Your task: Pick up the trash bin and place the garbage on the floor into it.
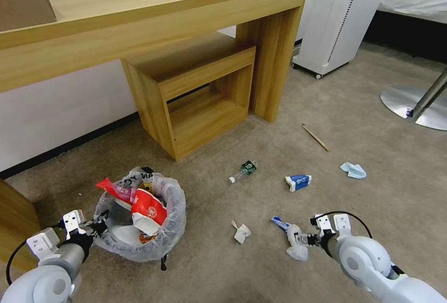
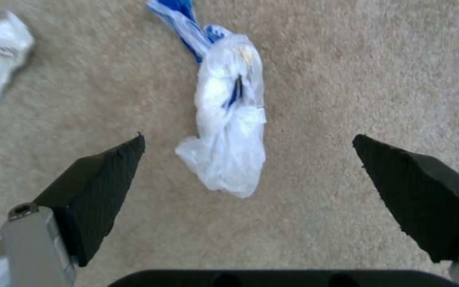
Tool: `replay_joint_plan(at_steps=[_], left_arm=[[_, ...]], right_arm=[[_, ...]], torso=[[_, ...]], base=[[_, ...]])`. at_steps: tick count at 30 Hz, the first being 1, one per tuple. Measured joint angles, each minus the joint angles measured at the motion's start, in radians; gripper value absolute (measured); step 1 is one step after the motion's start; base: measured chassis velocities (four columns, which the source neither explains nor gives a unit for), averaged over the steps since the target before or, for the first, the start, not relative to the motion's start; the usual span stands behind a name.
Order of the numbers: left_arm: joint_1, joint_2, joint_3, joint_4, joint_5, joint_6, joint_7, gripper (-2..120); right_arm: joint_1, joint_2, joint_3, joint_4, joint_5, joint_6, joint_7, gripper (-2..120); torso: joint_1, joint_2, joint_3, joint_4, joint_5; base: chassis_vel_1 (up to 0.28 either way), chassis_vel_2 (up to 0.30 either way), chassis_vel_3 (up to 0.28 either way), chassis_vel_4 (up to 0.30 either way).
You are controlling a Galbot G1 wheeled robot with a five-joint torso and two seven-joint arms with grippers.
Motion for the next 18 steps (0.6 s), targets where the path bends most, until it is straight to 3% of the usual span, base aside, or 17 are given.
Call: replay_joint_plan(at_steps=[9, 18], left_arm=[[0.010, -0.014, -0.005, 0.001, 0.003, -0.007, 0.002, 1], [0.021, -0.018, -0.013, 0.002, 0.006, -0.014, 0.007, 1]], right_arm=[[0.105, 0.022, -0.113, -0.123, -0.062, 0.028, -0.039, 100], [0.176, 0.036, -0.165, -0.222, -0.108, 0.071, -0.074, 100]], torso=[[0.000, 0.000, 0.000, 0.0001, -0.0001], [0.000, 0.000, 0.000, 0.0001, -0.0003]], base=[[0.000, 0.000, 0.000, 0.000], [0.000, 0.000, 0.000, 0.000]])
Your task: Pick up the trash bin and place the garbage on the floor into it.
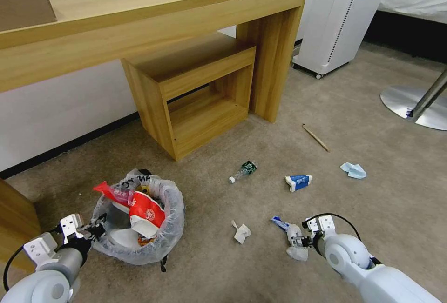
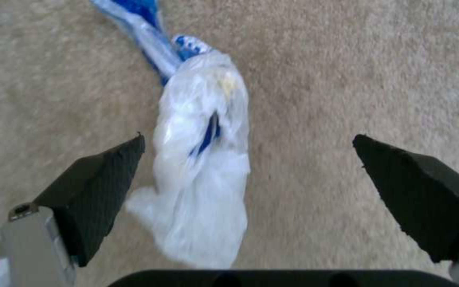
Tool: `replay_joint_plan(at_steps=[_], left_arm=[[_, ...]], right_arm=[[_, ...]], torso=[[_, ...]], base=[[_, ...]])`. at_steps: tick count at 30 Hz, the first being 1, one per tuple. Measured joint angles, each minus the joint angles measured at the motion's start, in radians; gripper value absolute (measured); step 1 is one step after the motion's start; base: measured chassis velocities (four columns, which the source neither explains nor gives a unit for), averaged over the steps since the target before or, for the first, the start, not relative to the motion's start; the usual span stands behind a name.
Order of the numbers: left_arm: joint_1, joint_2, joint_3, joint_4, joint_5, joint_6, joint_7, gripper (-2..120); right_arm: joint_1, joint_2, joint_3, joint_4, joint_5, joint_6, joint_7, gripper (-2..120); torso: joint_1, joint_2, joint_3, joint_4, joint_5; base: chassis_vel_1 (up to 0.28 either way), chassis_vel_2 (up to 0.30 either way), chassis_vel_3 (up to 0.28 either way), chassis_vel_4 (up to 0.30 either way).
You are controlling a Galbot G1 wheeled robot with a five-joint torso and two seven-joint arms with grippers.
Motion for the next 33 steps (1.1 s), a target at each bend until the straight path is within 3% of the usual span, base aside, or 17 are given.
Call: replay_joint_plan(at_steps=[7, 11, 33], left_arm=[[0.008, 0.000, -0.003, -0.009, -0.001, -0.001, 0.000, 1], [0.007, 0.001, 0.005, -0.009, -0.001, -0.002, 0.000, 1], [-0.005, 0.000, 0.034, -0.009, 0.001, -0.006, -0.003, 1]], right_arm=[[0.058, 0.045, -0.045, -0.117, -0.048, 0.049, -0.032, 100], [0.068, 0.064, -0.056, -0.152, -0.062, 0.079, -0.035, 92], [0.059, 0.093, -0.074, -0.221, -0.159, 0.203, -0.070, 9]], torso=[[0.000, 0.000, 0.000, 0.0000, 0.0002], [0.000, 0.000, 0.000, 0.0000, 0.0001], [0.000, 0.000, 0.000, 0.0000, 0.0002]], base=[[0.000, 0.000, 0.000, 0.000], [0.000, 0.000, 0.000, 0.000], [0.000, 0.000, 0.000, 0.000]])
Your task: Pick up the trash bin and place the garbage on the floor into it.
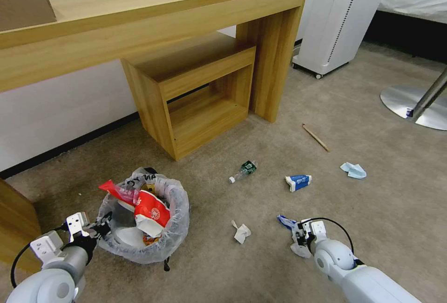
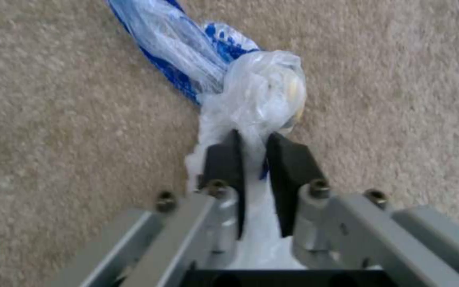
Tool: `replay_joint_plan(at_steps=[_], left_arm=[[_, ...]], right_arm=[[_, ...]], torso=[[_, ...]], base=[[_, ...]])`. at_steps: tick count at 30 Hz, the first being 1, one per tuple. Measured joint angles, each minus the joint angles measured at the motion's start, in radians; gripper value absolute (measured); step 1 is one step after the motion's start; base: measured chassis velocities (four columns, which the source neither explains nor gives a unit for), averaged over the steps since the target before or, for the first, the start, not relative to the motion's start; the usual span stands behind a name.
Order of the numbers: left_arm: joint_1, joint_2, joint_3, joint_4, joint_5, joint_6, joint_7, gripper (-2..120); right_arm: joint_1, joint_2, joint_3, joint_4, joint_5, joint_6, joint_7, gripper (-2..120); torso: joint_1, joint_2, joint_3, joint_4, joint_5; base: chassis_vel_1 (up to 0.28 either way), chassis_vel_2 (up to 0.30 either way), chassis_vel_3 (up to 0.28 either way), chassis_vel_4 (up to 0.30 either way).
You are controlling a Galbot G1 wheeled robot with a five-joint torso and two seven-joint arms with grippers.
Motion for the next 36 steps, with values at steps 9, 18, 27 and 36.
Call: replay_joint_plan(at_steps=[9, 18, 27, 36], left_arm=[[0.000, 0.004, -0.004, 0.000, -0.002, 0.000, -0.001, 1], [0.003, 0.005, -0.007, -0.016, -0.005, 0.008, -0.007, 1], [0.008, -0.002, -0.006, -0.040, -0.005, 0.015, -0.017, 1], [-0.020, 0.000, 0.028, -0.042, -0.008, 0.031, -0.038, 1]], right_arm=[[-0.034, -0.016, 0.033, 0.076, 0.034, 0.123, -0.072, 0], [0.006, -0.080, 0.082, 0.366, 0.077, 0.454, -0.273, 0], [0.176, -0.161, -0.019, 0.632, 0.177, 0.478, -0.320, 0], [0.406, -0.215, -0.223, 0.772, 0.319, 0.505, -0.435, 0]], torso=[[0.000, 0.000, 0.000, -0.0001, 0.0001], [0.000, 0.000, 0.000, 0.0000, -0.0002], [0.000, 0.000, 0.000, 0.0001, -0.0001], [0.000, 0.000, 0.000, -0.0002, 0.0000]], base=[[0.000, 0.000, 0.000, 0.000], [0.000, 0.000, 0.000, 0.000], [0.000, 0.000, 0.000, 0.000], [0.000, 0.000, 0.000, 0.000]])
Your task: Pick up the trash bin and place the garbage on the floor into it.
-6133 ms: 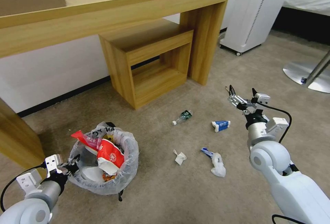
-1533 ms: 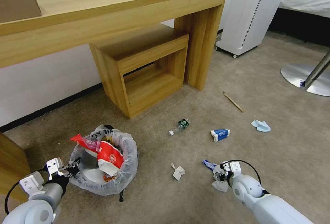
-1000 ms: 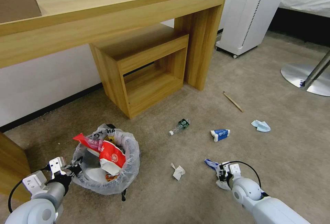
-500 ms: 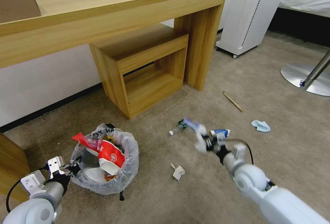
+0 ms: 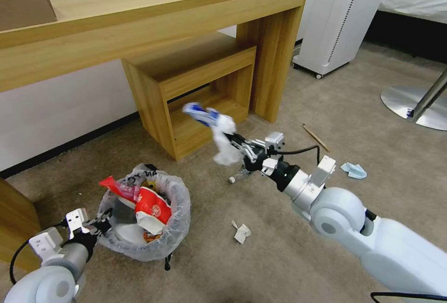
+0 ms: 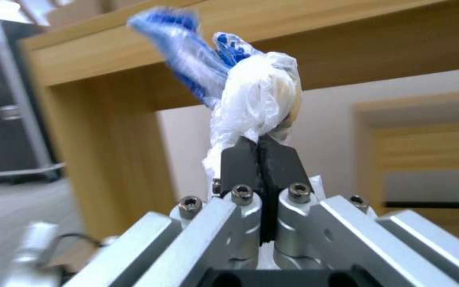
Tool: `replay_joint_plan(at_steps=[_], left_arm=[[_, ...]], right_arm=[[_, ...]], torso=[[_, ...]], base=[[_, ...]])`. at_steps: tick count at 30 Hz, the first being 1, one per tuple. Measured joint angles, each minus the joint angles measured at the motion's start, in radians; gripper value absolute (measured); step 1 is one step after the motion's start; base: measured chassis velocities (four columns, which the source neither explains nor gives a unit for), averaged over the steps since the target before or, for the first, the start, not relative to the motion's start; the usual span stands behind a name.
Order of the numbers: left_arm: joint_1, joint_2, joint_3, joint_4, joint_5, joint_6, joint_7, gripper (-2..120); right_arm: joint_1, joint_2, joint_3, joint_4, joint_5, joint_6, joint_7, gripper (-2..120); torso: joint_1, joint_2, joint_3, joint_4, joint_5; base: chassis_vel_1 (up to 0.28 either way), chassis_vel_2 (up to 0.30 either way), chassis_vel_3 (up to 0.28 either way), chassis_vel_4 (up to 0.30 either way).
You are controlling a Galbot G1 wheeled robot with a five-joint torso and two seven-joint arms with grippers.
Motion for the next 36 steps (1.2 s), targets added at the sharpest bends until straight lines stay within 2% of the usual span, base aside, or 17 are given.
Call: replay_joint_plan(at_steps=[1, 2, 6, 9, 10, 28, 36], left_arm=[[0.000, -0.002, 0.001, 0.000, 0.001, 0.000, 0.000, 1], [0.000, -0.002, 0.001, 0.000, 0.001, 0.000, 0.000, 1], [0.000, -0.008, 0.002, -0.007, 0.002, 0.000, 0.000, 1], [0.002, -0.011, 0.002, -0.011, 0.002, 0.000, 0.000, 1], [0.006, -0.013, 0.000, -0.014, 0.002, 0.000, 0.000, 1], [0.018, -0.010, -0.004, -0.023, -0.002, -0.005, 0.006, 1], [0.019, -0.008, -0.004, -0.017, -0.001, -0.007, 0.007, 1]], right_arm=[[0.034, 0.005, -0.054, -0.009, 0.003, 0.000, -0.003, 0], [0.034, 0.005, -0.054, -0.009, 0.003, 0.000, -0.003, 0], [0.129, 0.049, -0.237, -0.091, 0.001, -0.002, 0.017, 0], [0.149, 0.072, -0.279, -0.126, -0.004, -0.006, 0.027, 0], [0.172, 0.108, -0.326, -0.174, -0.007, -0.018, 0.047, 0], [0.207, 0.240, -0.469, -0.369, -0.013, -0.001, 0.066, 0], [0.207, 0.264, -0.466, -0.374, -0.005, 0.003, 0.066, 0]], torso=[[0.000, 0.000, 0.000, 0.0003, -0.0001], [0.000, 0.000, 0.000, 0.0003, -0.0001], [0.000, 0.000, 0.000, 0.0001, -0.0001], [0.000, 0.000, 0.000, 0.0002, 0.0001], [0.000, 0.000, 0.000, 0.0003, -0.0002], [0.000, 0.000, 0.000, 0.0002, -0.0001], [0.000, 0.000, 0.000, 0.0002, 0.0000]], base=[[0.000, 0.000, 0.000, 0.000], [0.000, 0.000, 0.000, 0.000], [0.000, 0.000, 0.000, 0.000], [0.000, 0.000, 0.000, 0.000], [0.000, 0.000, 0.000, 0.000], [0.000, 0.000, 0.000, 0.000], [0.000, 0.000, 0.000, 0.000]])
